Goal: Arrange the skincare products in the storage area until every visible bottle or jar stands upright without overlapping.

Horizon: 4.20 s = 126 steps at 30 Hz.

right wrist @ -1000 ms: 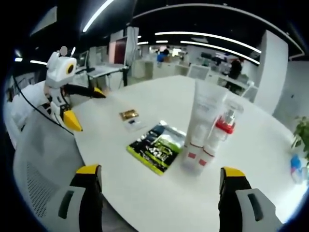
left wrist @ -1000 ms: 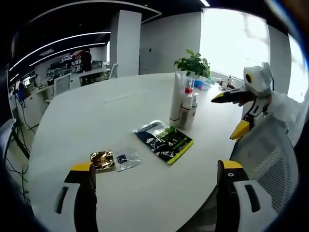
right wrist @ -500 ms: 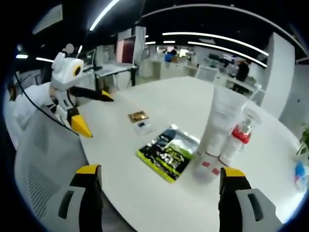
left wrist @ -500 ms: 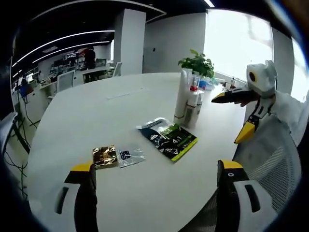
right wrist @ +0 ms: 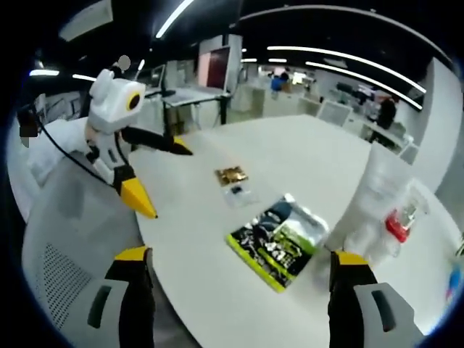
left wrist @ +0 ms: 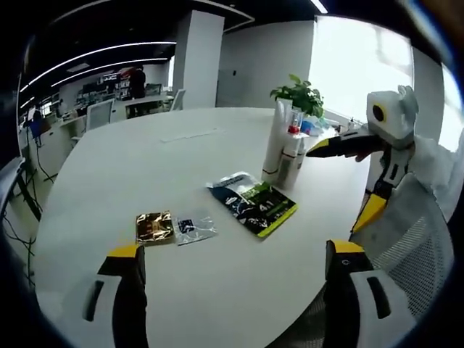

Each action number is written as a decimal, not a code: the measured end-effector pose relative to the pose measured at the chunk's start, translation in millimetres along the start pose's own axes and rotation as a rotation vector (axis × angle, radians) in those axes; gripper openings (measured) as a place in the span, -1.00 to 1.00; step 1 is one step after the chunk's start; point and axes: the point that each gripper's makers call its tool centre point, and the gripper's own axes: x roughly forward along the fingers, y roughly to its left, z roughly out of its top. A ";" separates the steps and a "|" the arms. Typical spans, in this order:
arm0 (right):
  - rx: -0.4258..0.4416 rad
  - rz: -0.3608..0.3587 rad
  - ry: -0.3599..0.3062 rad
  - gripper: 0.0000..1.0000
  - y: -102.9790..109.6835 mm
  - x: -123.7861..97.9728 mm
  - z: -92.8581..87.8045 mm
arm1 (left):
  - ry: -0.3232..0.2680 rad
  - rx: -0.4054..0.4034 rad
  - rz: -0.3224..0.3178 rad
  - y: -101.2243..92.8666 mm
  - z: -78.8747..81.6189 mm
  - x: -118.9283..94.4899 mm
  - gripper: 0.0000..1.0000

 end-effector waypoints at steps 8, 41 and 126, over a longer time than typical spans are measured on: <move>-0.056 0.025 0.012 0.98 1.4 14.6 6.0 | 0.007 0.004 0.002 0.9 -2.5 -0.3 0.93; -0.269 0.176 0.026 0.09 7.5 89.8 28.0 | 0.018 -0.010 0.056 12.4 -4.2 -1.3 0.84; -0.360 0.401 0.074 -0.32 17.3 173.5 32.6 | 0.024 -0.274 -0.121 60.4 -12.5 34.2 -0.33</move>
